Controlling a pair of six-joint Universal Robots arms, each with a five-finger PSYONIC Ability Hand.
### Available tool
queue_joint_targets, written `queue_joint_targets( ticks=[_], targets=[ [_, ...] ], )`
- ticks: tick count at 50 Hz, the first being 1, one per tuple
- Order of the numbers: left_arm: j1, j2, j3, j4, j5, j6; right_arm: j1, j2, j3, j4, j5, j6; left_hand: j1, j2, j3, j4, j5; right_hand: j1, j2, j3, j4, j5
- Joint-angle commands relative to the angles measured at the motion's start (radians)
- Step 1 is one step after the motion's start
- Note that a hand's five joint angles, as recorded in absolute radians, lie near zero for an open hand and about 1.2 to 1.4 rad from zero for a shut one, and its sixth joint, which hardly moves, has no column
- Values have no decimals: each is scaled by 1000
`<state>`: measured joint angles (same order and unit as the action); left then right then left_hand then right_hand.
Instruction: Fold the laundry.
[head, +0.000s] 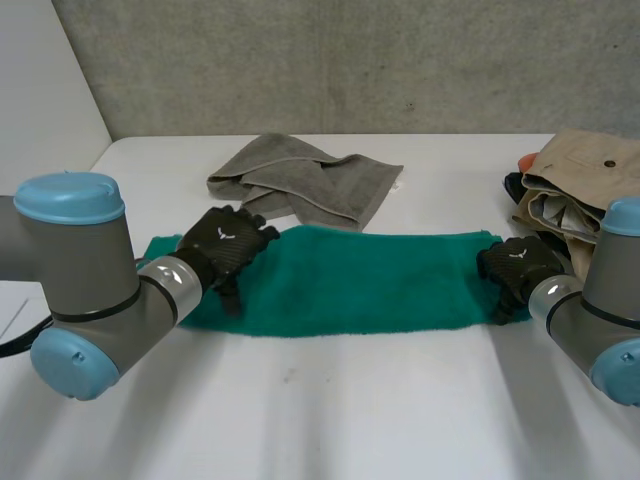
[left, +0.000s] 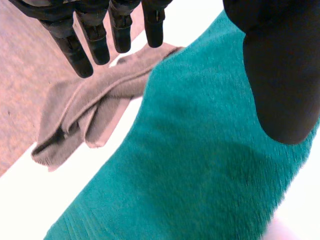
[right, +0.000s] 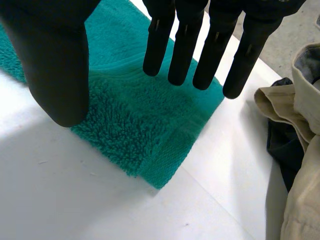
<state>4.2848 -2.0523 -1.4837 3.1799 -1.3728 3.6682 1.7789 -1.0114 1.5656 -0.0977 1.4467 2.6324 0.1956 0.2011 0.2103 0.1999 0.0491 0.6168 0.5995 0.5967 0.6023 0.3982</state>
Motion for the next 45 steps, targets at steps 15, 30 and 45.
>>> queue_joint_targets(
  ticks=[15,30,45],
  targets=[
    [4,66,-3,12,-8,-76,-16,5,27,-40,3,1,-21,-27,-36,-25,-49,18,36,39,33,63],
    [12,66,-1,14,-8,-74,-94,-35,60,-111,31,-34,-21,-27,-36,-25,-49,779,797,800,794,824],
    [42,101,19,14,-9,-79,-259,-110,30,-134,-21,-371,-21,-27,-36,-25,-49,779,797,800,794,824]
  ],
)
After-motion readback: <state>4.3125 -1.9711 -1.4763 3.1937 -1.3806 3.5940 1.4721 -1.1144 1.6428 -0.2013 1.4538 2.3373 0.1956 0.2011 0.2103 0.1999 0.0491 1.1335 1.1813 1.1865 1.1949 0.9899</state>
